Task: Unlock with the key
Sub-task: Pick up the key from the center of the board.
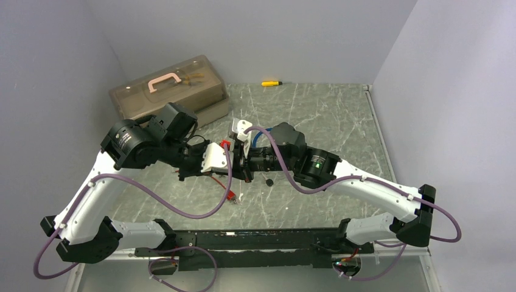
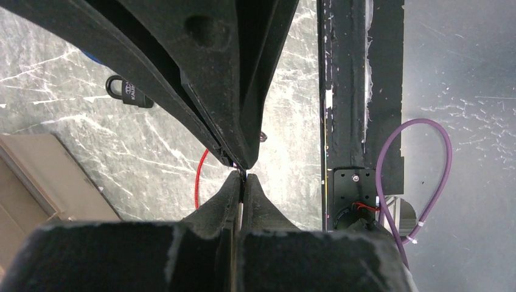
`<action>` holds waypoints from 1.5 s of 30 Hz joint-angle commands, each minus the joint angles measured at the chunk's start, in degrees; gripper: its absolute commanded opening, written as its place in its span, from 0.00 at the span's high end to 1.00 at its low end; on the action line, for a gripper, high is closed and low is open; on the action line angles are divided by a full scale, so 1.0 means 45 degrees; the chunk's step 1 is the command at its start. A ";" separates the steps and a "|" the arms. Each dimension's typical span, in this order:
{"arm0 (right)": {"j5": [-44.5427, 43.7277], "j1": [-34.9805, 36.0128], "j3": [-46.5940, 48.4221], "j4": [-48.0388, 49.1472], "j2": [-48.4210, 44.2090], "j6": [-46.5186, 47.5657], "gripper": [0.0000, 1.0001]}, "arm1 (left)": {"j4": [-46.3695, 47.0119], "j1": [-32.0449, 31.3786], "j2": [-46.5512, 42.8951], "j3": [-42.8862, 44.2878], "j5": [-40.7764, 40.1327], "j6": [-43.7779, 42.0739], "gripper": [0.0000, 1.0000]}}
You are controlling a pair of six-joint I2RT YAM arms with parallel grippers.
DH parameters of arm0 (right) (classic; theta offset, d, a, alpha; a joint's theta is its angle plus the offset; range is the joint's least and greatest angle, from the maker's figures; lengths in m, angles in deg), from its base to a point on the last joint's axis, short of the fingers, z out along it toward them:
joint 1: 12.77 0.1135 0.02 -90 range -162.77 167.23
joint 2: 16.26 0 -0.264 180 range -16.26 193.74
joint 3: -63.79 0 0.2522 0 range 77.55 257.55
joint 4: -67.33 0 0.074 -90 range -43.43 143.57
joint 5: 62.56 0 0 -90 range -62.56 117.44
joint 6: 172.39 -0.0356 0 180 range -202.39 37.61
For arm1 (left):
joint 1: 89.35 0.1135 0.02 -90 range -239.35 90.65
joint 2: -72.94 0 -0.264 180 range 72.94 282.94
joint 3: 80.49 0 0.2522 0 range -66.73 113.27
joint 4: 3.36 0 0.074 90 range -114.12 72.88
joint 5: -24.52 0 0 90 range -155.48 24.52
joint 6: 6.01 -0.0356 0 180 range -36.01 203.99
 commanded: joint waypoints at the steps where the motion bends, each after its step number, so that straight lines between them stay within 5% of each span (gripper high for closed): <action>1: -0.0362 -0.0127 0.0721 -0.1587 0.0292 0.0354 1.00 | -0.0068 -0.0094 -0.0262 0.0710 0.0185 0.0108 1.00; 32: -0.0762 -0.0123 -0.1314 0.0545 -0.0707 -0.1096 1.00 | 0.2384 -0.0079 -0.1525 0.0181 0.0886 0.1027 1.00; 38: -0.0828 -0.0121 -0.1142 0.0381 -0.0509 -0.1125 0.80 | 0.2353 -0.0089 -0.1589 0.0158 0.1211 0.0966 1.00; 45: -0.0764 -0.0120 -0.0978 0.0663 -0.0496 -0.1143 0.85 | 0.2133 -0.0092 -0.1599 0.0118 0.1434 0.0756 1.00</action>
